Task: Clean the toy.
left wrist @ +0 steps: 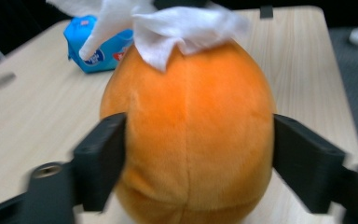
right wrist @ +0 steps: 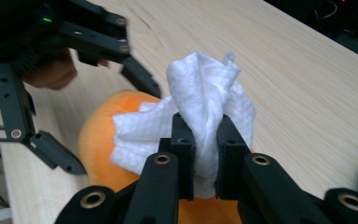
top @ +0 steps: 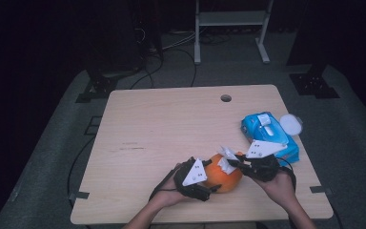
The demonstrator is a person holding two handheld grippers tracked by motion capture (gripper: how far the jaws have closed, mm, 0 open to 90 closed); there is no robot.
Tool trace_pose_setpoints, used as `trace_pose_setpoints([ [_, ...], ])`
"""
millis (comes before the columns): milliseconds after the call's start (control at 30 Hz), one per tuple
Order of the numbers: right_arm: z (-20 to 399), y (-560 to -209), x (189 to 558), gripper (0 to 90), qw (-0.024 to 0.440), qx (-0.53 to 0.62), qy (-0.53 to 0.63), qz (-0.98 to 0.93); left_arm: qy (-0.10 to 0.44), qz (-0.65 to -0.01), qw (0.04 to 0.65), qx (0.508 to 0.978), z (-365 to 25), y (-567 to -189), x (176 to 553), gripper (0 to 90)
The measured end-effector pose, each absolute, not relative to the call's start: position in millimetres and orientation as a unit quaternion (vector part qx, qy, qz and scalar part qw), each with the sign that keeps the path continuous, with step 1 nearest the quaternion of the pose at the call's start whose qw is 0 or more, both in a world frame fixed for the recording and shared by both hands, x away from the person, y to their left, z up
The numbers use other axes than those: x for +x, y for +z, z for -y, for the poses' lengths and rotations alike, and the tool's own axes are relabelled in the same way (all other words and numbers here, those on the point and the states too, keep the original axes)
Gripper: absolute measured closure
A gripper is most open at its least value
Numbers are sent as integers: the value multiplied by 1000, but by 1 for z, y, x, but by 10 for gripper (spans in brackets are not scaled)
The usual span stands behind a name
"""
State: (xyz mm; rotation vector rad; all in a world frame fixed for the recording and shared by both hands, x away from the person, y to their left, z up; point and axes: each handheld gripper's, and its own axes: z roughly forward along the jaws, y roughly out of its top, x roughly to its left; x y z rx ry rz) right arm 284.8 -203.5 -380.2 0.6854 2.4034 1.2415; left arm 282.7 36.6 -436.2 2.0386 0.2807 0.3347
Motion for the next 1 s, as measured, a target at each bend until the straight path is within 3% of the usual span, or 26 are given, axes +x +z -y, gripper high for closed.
trace_pose_setpoints([
  [67, 194, -382, 281, 802, 159, 229, 446, -850, 117, -154, 515, 835, -35, -436, 286, 106],
  [133, 181, -384, 276, 802, 142, 210, 449, -857, 126, -138, 509, 840, -37, -438, 285, 139],
  [200, 173, -384, 273, 802, 153, 196, 435, -865, 129, -131, 510, 840, -42, -439, 285, 201],
  [300, 183, -383, 280, 802, 153, 207, 436, -862, 131, -129, 510, 840, -45, -438, 286, 240],
  [500, 207, -386, 287, 802, 171, 245, 431, -851, 124, -130, 512, 840, -42, -439, 288, 195],
  [700, 175, -387, 276, 802, 129, 205, 453, -858, 159, -90, 493, 851, -32, -436, 275, 226],
  [800, 165, -390, 273, 802, 136, 184, 435, -871, 153, -94, 495, 850, -36, -437, 276, 238],
  [1000, 195, -386, 284, 801, 155, 224, 432, -860, 139, -108, 502, 847, -44, -440, 284, 244],
])
